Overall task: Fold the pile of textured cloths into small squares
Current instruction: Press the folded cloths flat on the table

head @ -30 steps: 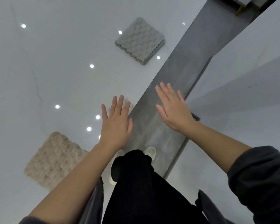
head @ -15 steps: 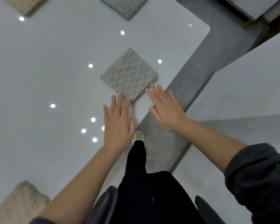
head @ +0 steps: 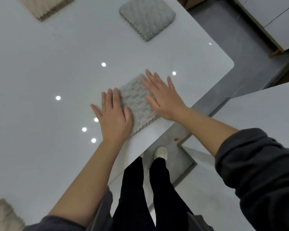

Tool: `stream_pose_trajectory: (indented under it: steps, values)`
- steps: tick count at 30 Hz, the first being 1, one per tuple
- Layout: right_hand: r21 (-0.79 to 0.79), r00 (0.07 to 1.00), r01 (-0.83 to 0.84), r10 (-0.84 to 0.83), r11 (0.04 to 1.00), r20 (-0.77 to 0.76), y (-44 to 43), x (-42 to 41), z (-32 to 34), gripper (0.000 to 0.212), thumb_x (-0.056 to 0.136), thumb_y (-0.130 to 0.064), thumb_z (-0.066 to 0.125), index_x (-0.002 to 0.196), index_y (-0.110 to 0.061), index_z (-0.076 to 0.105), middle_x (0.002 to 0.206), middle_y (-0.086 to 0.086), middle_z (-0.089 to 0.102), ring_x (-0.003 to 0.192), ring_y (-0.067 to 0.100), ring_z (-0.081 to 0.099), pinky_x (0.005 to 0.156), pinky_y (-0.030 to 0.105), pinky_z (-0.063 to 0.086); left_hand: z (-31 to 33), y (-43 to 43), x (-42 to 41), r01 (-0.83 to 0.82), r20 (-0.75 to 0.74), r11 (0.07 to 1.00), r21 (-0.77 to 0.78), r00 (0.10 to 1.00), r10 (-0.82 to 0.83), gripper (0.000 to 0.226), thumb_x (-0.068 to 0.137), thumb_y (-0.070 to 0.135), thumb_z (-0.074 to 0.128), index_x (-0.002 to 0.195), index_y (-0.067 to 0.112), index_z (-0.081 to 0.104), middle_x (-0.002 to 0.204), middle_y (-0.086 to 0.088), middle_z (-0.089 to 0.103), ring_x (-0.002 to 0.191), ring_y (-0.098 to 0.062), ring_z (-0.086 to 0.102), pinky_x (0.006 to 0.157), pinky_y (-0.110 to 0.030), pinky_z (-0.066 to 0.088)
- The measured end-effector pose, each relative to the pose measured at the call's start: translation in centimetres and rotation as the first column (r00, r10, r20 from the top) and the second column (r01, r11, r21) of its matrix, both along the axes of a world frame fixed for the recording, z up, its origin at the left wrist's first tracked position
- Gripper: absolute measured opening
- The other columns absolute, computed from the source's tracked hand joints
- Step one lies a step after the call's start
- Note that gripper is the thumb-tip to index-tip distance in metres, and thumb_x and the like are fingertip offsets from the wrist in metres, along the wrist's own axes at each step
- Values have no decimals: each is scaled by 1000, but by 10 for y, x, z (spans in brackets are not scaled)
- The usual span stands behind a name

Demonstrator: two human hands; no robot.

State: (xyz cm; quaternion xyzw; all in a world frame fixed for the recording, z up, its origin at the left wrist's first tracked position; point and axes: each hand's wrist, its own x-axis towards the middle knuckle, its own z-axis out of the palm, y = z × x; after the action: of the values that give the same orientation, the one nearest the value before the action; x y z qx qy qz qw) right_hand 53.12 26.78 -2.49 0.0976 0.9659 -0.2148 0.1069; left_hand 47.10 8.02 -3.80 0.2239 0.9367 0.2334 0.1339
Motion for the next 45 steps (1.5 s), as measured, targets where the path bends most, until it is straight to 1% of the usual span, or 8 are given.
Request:
stream_pose_trajectory:
  steps: [4,9,16,20,35,39,42,45]
  values:
    - [72,988,-153,152,986,19,2,-12,-10,59,103,-37,26,156,-23,5,164,-1,-5,151,18,-1,119,56,-2,-7,2,16,-73,-41,997,-29,997,71,58,95,24,38,150,15,23,155,-7,25,148,-26,11,116,-61,-4]
    - [100,974,-225,224,969,23,-9,-6,-23,61,101,-41,20,156,-21,4,164,2,-6,151,19,0,118,58,-1,-10,-1,32,-163,-39,985,-59,986,161,60,94,26,36,151,17,21,159,-8,19,149,-30,5,115,-58,-7]
    - [40,982,-187,188,982,-27,-5,-11,-20,63,101,-44,24,156,-22,4,164,0,-9,151,18,-2,117,59,-4,-9,10,36,-204,-22,977,-59,979,203,64,95,31,26,155,18,6,163,-5,-4,149,-32,-5,115,-57,-11]
    - [114,967,-251,254,961,-12,-14,-12,-26,62,100,-45,19,156,-22,7,164,3,-3,151,21,0,117,62,0,-17,18,37,-212,-33,972,-105,977,210,64,95,32,21,155,15,6,163,-9,-2,148,-35,-5,114,-58,-12]
    - [143,991,-129,132,981,-9,-25,-5,-28,60,100,-43,16,156,-22,12,164,3,1,151,23,5,116,63,3,-15,21,37,-170,-2,972,-161,985,172,63,95,32,25,154,14,13,163,-7,6,149,-35,-2,115,-63,-5]
    - [49,991,135,-134,990,-17,-21,16,-20,61,98,-46,14,155,-30,0,164,1,-9,150,28,-6,117,60,-5,2,-3,17,-54,-12,983,-175,999,53,62,97,39,25,153,16,15,162,-4,10,149,-32,-2,112,-58,-17]
    - [-23,934,358,-358,933,-4,-45,40,-16,62,98,-48,12,155,-31,-4,163,1,-16,150,28,-12,117,57,-10,11,-13,-19,32,-70,980,-196,996,-46,68,95,46,22,154,13,11,162,-7,10,149,-34,0,111,-55,-19]
    - [-66,849,527,-529,847,-9,-76,50,-16,61,98,-48,12,155,-31,-6,162,2,-20,149,28,-16,116,59,-11,12,-4,-57,295,-78,934,-199,946,-316,69,96,48,20,155,16,7,163,-6,5,149,-31,2,114,-55,-15]
